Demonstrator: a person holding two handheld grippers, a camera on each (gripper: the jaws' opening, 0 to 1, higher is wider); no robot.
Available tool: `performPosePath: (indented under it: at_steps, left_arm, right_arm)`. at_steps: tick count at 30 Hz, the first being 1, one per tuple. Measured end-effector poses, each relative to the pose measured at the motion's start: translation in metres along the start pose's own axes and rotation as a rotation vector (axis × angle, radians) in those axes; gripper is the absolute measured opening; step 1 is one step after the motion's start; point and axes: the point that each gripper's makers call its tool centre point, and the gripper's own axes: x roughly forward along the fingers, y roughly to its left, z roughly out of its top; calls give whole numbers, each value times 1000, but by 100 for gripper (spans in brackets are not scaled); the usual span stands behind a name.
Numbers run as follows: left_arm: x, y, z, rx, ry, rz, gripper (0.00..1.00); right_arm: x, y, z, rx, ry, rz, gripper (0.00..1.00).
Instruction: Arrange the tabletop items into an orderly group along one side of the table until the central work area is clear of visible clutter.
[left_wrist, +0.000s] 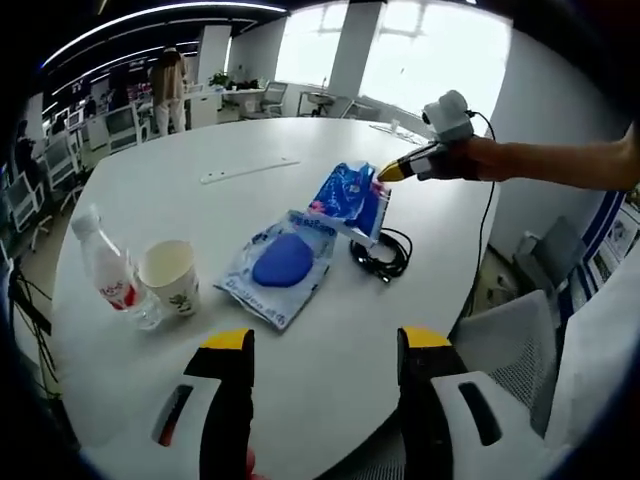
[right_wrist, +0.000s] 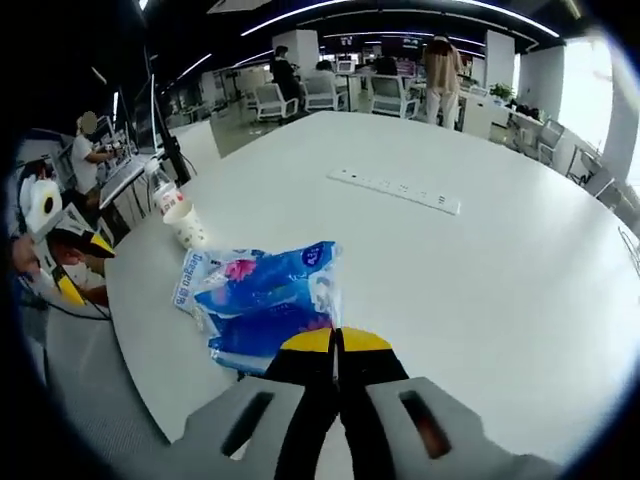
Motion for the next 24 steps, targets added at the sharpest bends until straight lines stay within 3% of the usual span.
performPosePath:
  at_steps: [24]
  left_arm:
    - [19, -4, 8, 4, 20, -26, 58]
  right_arm:
    - [-31, -78, -22, 146, -5, -124, 0]
